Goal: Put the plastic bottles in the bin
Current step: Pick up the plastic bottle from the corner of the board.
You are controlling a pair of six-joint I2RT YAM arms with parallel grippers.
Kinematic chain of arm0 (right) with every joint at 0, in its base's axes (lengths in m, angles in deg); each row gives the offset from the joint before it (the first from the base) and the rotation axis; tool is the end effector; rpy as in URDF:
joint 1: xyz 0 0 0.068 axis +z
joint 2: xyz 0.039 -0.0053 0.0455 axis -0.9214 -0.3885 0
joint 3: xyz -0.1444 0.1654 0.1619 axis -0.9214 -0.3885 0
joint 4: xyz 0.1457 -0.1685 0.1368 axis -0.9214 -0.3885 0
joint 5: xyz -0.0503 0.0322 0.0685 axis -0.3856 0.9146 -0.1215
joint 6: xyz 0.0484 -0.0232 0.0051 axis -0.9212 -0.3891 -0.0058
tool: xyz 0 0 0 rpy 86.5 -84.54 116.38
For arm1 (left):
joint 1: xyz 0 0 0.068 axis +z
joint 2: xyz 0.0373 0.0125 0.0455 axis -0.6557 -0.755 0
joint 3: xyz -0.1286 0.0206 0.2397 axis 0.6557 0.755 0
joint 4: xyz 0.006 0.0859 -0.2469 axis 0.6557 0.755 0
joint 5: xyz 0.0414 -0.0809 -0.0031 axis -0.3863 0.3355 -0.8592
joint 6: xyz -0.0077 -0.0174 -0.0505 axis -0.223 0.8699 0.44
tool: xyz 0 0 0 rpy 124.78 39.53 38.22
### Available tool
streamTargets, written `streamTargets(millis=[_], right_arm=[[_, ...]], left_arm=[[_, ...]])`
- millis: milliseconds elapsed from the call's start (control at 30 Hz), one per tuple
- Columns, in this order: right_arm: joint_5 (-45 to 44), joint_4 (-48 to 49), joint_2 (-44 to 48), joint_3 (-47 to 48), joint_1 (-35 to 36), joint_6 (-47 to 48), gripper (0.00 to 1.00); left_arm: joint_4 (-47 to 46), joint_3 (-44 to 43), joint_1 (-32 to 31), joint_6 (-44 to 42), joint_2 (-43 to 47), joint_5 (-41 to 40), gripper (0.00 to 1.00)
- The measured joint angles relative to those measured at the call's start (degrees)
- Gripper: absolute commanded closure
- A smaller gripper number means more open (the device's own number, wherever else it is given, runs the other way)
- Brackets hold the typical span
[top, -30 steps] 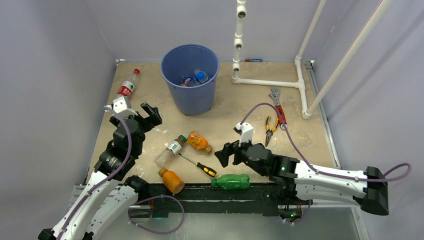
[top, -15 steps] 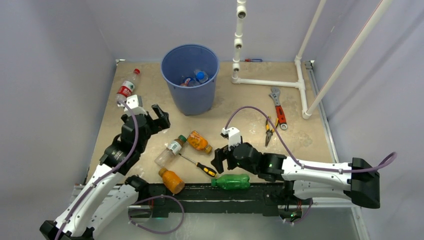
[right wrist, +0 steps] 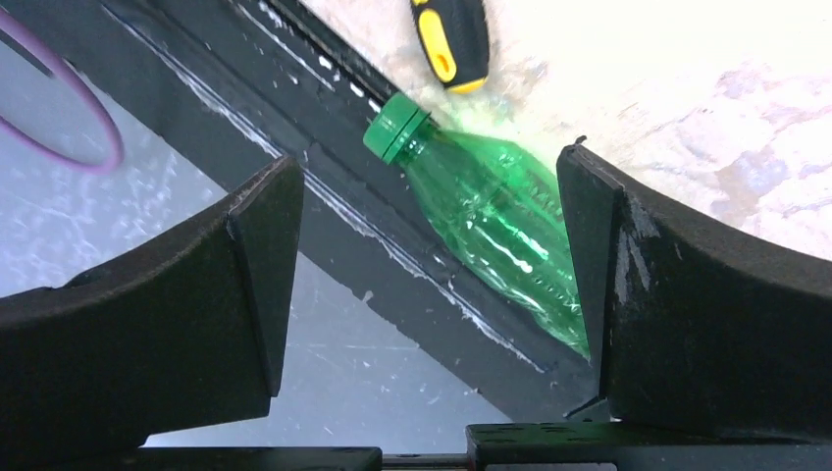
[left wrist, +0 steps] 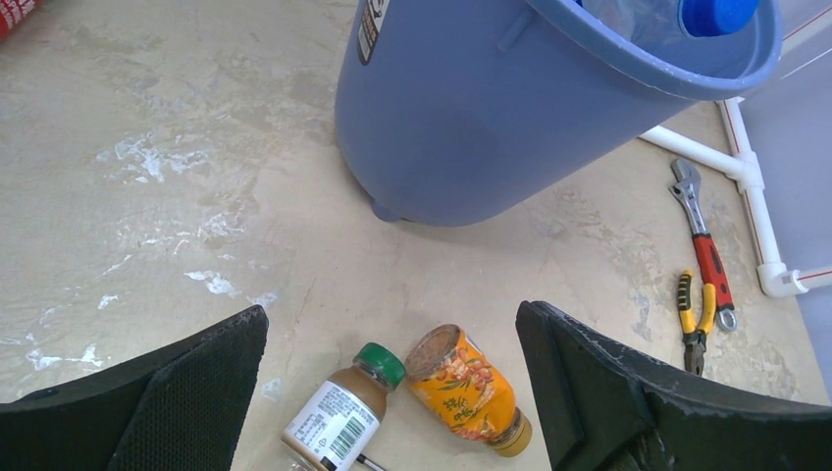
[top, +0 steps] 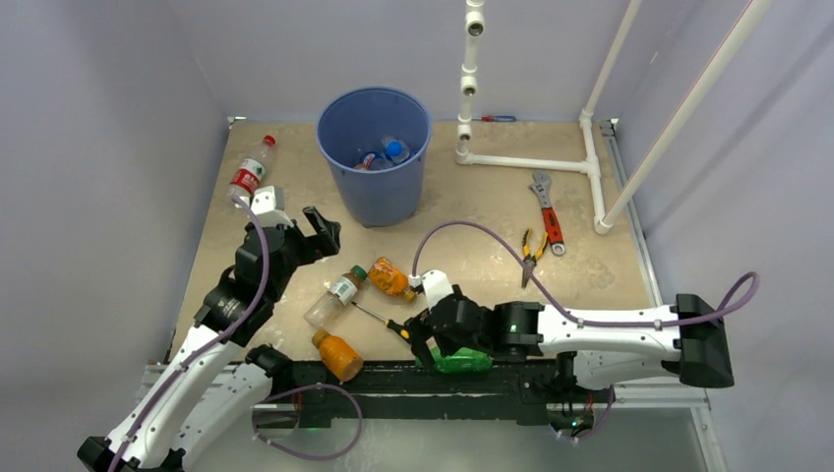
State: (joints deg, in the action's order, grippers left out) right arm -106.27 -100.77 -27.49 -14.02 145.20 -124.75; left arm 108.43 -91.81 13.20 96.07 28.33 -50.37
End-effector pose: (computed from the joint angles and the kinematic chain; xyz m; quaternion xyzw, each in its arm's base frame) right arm 0.0585 0.2280 0.2386 -0.2751 0.8746 0.2438 0.3162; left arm 0.1383 -0.0593 0.3160 -0.1446 0.7955 -0.1755 0.5616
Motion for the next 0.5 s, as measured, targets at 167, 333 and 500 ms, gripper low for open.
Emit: streamTargets(millis=[167,333,500], right_arm=[[-3.1,-4.5,-6.8,2.7,4.9,-1.2,0.06],[-5.7,-7.9,-10.8,4.3,8.1,-1.3,0.03],[-7.4,-9.7,-10.8,5.3,10.4,-1.3,0.01]], left_arm=[[0.0,0.1,0.0,-0.4,0.6,0.6,0.02],[0.0,0.1,0.0,-0.5,0.5,1.2,0.01],[0.0,0.1,0.0,-0.9,0.5,1.5,0.02]])
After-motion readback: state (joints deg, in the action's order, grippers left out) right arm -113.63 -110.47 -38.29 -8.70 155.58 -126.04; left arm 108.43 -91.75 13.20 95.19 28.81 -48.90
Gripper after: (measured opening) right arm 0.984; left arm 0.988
